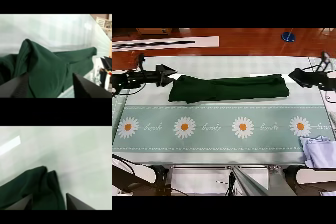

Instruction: Fold the shirts.

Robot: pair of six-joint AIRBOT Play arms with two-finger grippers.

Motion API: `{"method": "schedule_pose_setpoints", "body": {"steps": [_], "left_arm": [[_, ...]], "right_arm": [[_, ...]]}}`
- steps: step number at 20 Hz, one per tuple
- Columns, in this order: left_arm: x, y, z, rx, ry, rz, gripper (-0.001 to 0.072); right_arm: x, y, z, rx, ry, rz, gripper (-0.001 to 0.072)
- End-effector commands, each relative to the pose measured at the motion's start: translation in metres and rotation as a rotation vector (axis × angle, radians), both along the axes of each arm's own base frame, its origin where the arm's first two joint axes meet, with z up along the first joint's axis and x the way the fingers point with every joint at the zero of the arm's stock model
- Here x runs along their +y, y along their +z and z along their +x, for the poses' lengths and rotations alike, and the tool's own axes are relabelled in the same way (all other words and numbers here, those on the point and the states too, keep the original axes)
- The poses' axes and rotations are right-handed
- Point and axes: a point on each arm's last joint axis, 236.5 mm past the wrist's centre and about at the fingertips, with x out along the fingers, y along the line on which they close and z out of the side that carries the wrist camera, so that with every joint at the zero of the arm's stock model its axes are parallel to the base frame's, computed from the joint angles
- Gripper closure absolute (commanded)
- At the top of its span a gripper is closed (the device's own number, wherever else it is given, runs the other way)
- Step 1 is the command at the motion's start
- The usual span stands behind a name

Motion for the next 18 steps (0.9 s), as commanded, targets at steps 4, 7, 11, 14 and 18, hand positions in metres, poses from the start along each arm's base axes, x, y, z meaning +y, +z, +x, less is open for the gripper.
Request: {"method": "schedule_pose_setpoints", "body": {"steps": [4,7,11,14,18], "left_arm": [[0.01,0.005,-0.055,0.149,-0.161,-0.018,0.0158],[-0.005,-0.009,-0.071,0.194,-0.25,0.049,0.0158],[-0.028,-0.012,-0.071,0.189,-0.297,0.066,0.0158],[-0.041,-0.012,-0.072,0.185,-0.321,0.072,0.0158],[-0.046,-0.011,-0.073,0.188,-0.329,0.07,0.0168]], "right_arm": [[-0.033,-0.027,-0.075,0.266,-0.011,0.136,0.0132],[-0.016,-0.037,-0.067,0.251,-0.018,0.301,0.0123],[0.021,-0.051,-0.044,0.223,0.005,0.444,0.0125],[0.056,-0.071,-0.038,0.258,0.057,0.445,0.0152],[0.091,-0.07,-0.025,0.232,0.112,0.44,0.0512]]}}
